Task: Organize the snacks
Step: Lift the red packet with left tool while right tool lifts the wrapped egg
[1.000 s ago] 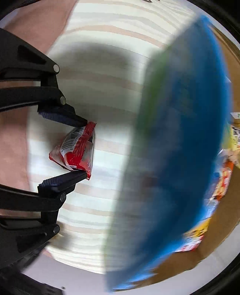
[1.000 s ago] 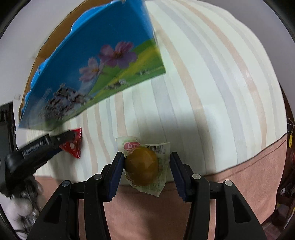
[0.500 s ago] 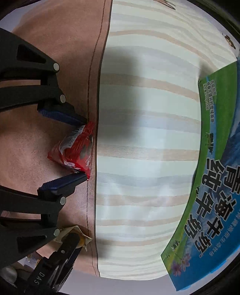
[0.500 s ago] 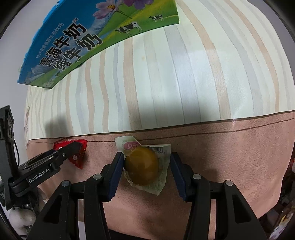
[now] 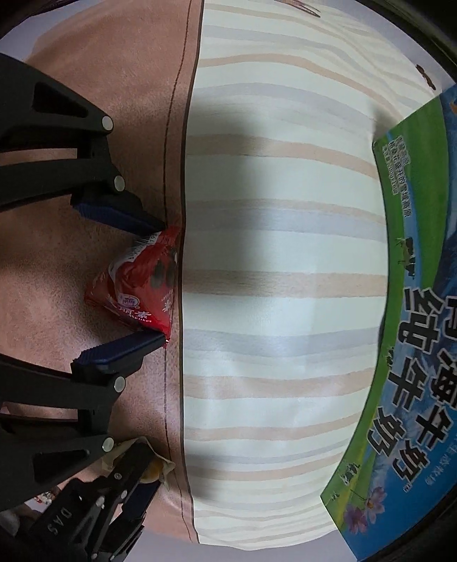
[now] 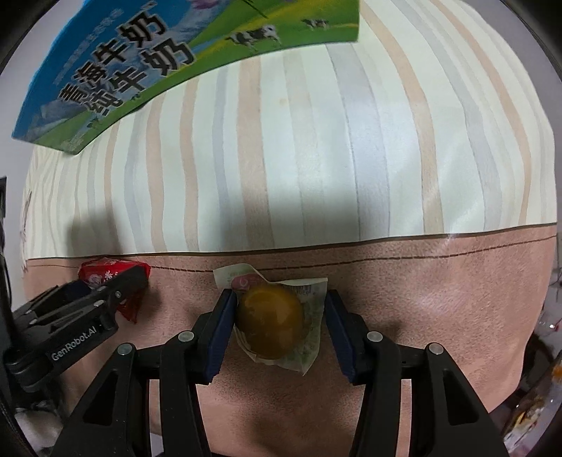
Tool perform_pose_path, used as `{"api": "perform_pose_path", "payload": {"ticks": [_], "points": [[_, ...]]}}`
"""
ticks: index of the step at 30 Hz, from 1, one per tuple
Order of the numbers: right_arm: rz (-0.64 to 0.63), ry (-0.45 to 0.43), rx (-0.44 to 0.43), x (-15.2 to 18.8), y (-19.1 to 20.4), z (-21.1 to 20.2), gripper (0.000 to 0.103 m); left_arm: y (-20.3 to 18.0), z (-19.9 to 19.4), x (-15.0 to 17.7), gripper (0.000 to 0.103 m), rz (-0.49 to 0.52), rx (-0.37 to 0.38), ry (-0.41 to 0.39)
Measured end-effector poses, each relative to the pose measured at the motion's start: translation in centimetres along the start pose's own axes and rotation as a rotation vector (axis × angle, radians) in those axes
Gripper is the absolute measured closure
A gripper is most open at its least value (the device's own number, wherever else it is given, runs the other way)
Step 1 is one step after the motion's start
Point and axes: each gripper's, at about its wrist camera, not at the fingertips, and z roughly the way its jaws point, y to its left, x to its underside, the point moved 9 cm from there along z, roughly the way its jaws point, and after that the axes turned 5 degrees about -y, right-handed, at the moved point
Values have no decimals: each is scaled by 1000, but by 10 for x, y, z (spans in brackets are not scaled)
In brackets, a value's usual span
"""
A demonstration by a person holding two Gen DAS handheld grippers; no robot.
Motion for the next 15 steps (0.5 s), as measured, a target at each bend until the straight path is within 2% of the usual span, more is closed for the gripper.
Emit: {"api": "perform_pose_path", "payload": {"ticks": [9, 15], "points": [[18, -49, -81, 1, 22, -29, 50, -25, -37, 12, 52, 11, 41, -29], [34, -108, -170, -23, 36, -71, 50, -44, -86, -4, 52, 16, 117, -87]]}}
